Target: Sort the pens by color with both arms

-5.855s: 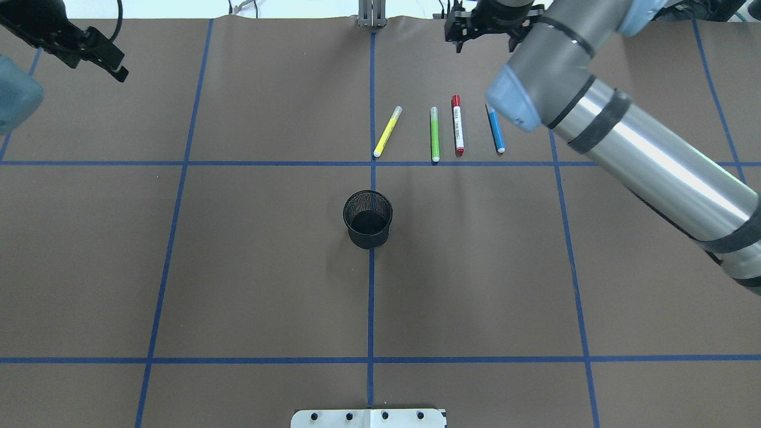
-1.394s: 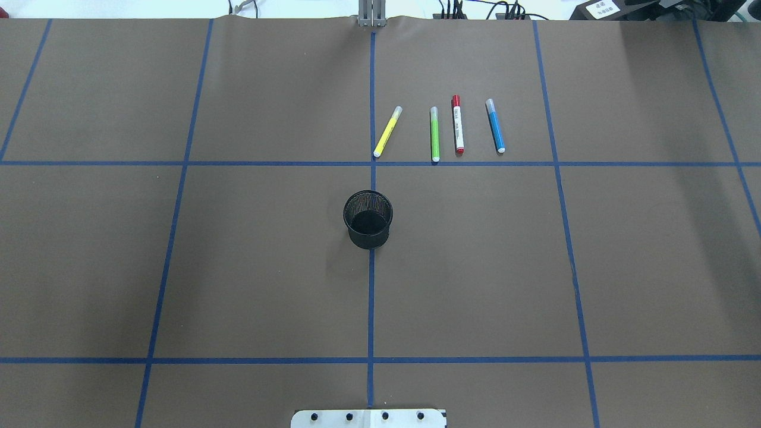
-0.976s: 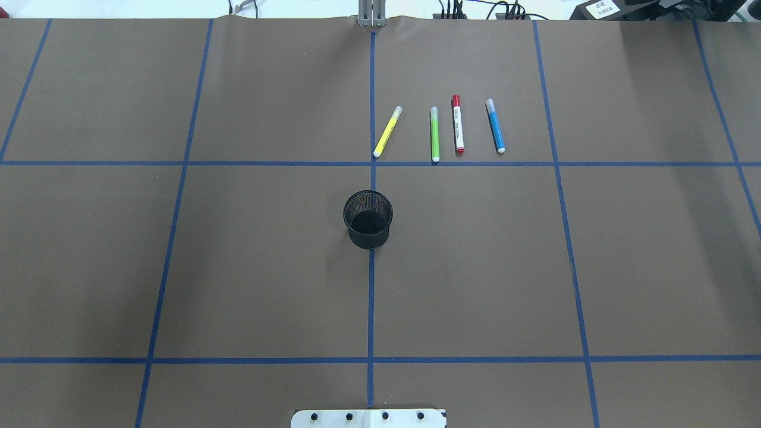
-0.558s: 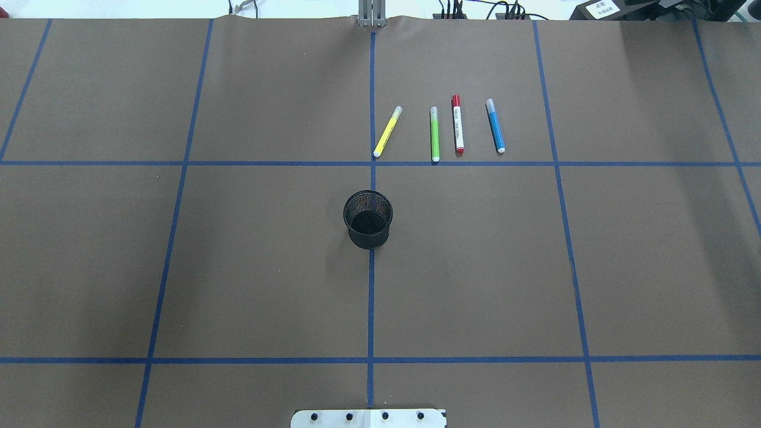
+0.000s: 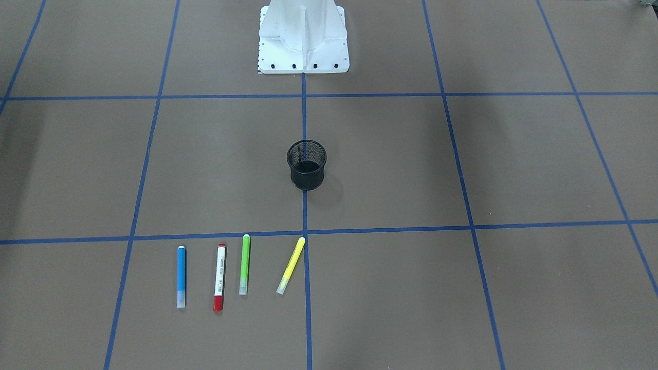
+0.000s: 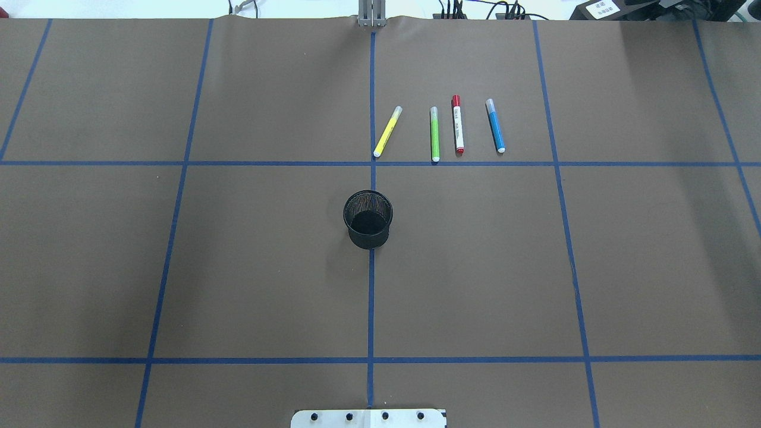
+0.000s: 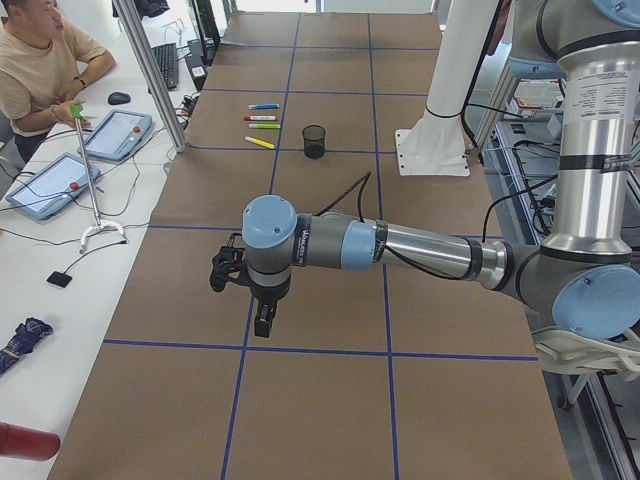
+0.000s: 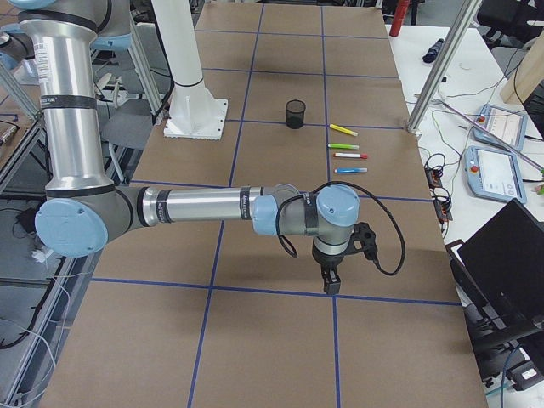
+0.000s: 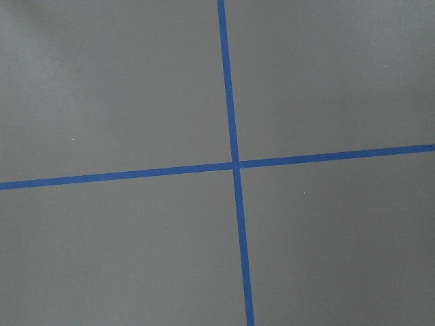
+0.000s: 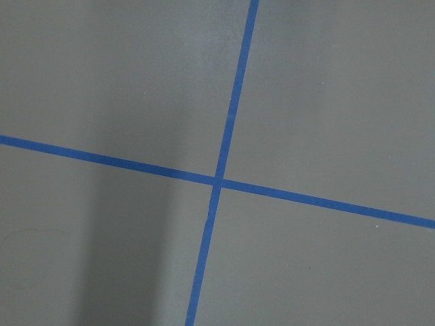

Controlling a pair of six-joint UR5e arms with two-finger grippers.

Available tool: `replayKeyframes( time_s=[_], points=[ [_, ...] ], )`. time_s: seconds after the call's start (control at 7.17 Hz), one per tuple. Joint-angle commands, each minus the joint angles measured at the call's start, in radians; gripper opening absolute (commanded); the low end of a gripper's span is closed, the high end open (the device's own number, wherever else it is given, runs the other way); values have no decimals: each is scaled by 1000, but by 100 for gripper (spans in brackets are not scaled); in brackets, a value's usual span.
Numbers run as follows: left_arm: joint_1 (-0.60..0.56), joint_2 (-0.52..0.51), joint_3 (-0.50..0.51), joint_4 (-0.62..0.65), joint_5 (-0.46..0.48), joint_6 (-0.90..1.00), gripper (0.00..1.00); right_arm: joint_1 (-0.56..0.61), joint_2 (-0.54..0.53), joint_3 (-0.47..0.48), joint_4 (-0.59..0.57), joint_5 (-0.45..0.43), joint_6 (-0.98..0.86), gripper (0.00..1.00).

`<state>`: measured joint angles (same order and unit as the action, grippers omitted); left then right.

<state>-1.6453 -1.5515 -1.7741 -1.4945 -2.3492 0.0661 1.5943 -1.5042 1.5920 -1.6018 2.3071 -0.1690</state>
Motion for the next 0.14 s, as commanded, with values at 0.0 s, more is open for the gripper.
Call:
replayKeyframes(
  time_s=[0.0],
  points=[
    [1, 1, 1, 0, 1, 1, 100, -1, -2, 0, 0, 0, -1, 100]
  ],
)
